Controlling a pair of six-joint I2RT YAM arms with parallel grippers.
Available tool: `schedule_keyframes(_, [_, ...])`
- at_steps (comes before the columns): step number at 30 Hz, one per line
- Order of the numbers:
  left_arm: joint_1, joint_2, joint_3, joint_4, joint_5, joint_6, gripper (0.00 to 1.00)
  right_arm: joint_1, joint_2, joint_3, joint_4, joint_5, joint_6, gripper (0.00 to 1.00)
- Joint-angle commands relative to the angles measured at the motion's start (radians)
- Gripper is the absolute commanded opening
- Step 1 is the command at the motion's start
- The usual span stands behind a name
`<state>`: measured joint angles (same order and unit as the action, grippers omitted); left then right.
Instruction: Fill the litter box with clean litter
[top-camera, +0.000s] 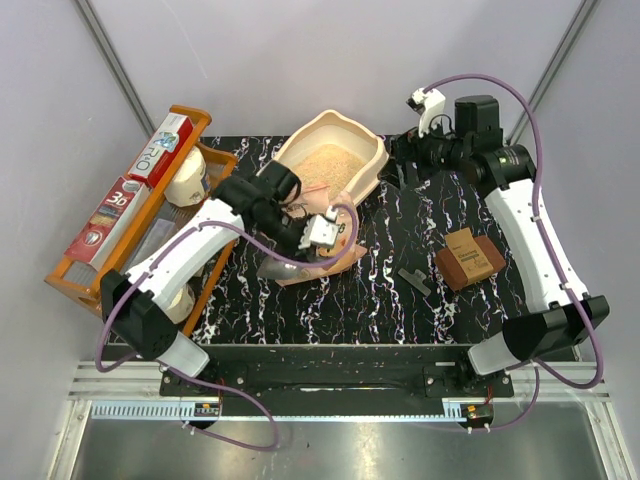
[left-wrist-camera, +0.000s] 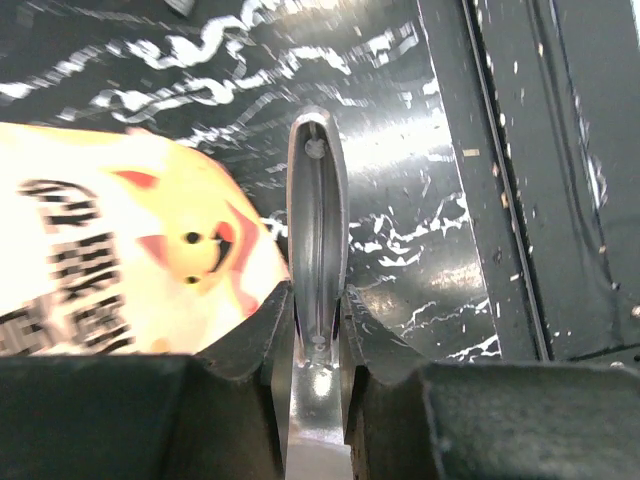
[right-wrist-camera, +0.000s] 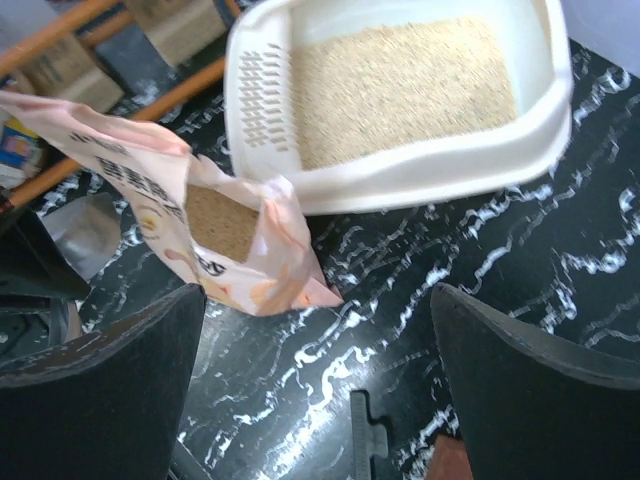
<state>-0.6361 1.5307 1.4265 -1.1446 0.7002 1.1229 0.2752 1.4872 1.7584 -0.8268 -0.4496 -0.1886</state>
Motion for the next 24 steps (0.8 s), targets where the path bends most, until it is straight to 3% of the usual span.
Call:
schedule_keyframes(1, [0.062, -0.041, 0.236, -0.161, 0.136, -0.167, 0.00, -0.016, 0.022, 0.081, 0.129, -0.199, 0.067, 1.00])
schedule_keyframes(5, [0.137, -0.018, 0.374, -0.100, 0.270, -0.424, 0.00, -0.016, 0.010, 0.101, 0.187, -0.322, 0.098, 0.99])
schedule_keyframes(9, [0.203, 0.048, 0.514, -0.067, 0.402, -0.580, 0.00, -0.014, -0.050, 0.070, 0.225, -0.575, -0.067, 0.95])
schedule_keyframes(11, [0.225, 0.106, 0.583, -0.066, 0.506, -0.664, 0.00, -0.013, -0.073, 0.029, 0.287, -0.650, -0.057, 0.93])
schedule_keyframes(13, [0.240, 0.147, 0.633, -0.060, 0.579, -0.730, 0.00, -0.002, -0.073, 0.007, 0.310, -0.685, -0.061, 0.88])
schedule_keyframes(17, [0.242, 0.178, 0.612, 0.057, 0.720, -0.906, 0.00, 0.045, -0.070, 0.003, 0.351, -0.731, -0.091, 0.86])
schedule_keyframes(20, [0.246, 0.152, 0.534, 0.285, 0.780, -1.113, 0.00, 0.082, -0.055, -0.004, 0.406, -0.768, -0.066, 0.87])
schedule_keyframes(21, [0.246, 0.143, 0.504, 0.475, 0.794, -1.203, 0.00, 0.087, -0.047, -0.004, 0.428, -0.779, -0.042, 0.87])
schedule_keyframes(23, [0.246, 0.103, 0.383, 0.737, 0.830, -1.514, 0.00, 0.111, -0.039, -0.013, 0.440, -0.790, -0.029, 0.86])
schedule_keyframes(24, [0.245, 0.083, 0.321, 1.141, 0.829, -1.660, 0.00, 0.117, -0.039, -0.028, 0.449, -0.785, -0.034, 0.86])
